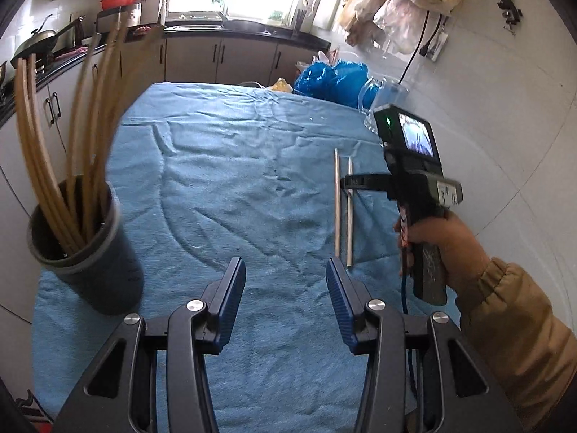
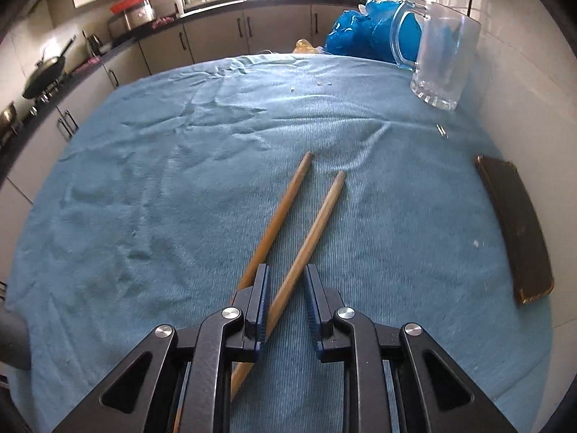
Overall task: Organize utensils
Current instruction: 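Close the left tool on one chopstick while the right tool grasps the other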
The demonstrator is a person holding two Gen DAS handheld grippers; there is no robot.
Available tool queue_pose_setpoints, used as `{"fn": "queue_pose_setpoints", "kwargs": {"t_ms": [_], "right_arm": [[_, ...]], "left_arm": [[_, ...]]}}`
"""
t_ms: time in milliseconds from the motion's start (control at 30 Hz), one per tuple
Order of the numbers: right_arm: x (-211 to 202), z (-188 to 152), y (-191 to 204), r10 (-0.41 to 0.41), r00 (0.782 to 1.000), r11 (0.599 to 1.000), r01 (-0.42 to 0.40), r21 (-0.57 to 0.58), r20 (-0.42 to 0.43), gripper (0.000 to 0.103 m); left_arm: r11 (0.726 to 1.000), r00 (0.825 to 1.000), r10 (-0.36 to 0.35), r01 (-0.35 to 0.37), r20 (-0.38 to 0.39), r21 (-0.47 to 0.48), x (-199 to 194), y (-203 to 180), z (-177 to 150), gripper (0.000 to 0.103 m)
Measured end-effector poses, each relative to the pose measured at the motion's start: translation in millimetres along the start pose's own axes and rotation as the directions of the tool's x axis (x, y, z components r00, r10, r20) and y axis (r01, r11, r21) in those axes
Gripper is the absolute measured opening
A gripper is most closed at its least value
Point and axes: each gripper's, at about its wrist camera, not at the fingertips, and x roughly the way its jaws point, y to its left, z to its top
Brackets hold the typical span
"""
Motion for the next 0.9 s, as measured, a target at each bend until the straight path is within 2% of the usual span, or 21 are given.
{"fn": "queue_pose_setpoints", "kwargs": {"t_ms": [100,300,433,667,700,767,800,900], "right_arm": [[1.6,5.3,-7.4,-0.004,1.000,1.000,0.005,0.020,-0.029,0.008],[-13.5,-17.5,-45.7,0.008,0.999,0.998,-0.006,0.058,-0.038,0.008],[-28.7,-40.0,-70.4,0.037,0.998,0.997,-0.034,0.076,-0.043,0.008],[-40.0,-57.1,-83.7,0.100,0.994,0.990,-0.096,0.105,-0.035,0.008],[-40.3,-57.3,-84.2,0.103,0.994,0.989,-0.099,0.106,-0.033,0.008],[-40.7,-57.8,-85.3,0.107,0.994,0.988,-0.102,0.116,-0.031,0.008],[-40.4,-57.5,-85.4,0.108,0.994,0.987,-0.104,0.119,-0.030,0.008],[-38.9,-56.7,-86.0,0.112,0.993,0.986,-0.107,0.127,-0.029,0.008]], "left_arm": [[1.000,1.000,-0.008,0.008,-0.028,-0.003,13.9,-7.7,2.9,0.045],[1.000,0.996,-0.014,0.016,-0.088,0.023,55.1,-32.6,8.4,0.045],[0.994,0.993,0.035,-0.024,-0.111,0.104,94.2,-61.9,11.5,0.045],[0.973,0.978,0.110,-0.070,-0.178,0.219,147.9,-94.6,20.4,0.044],[0.971,0.974,0.124,-0.080,-0.189,0.224,153.3,-96.1,21.8,0.042],[0.965,0.967,0.166,-0.120,-0.192,0.231,161.5,-95.6,24.5,0.011],[0.964,0.965,0.179,-0.133,-0.191,0.232,163.3,-93.7,26.5,0.007],[0.985,0.963,0.115,-0.080,-0.244,0.151,159.6,-82.7,28.7,0.006]]}}
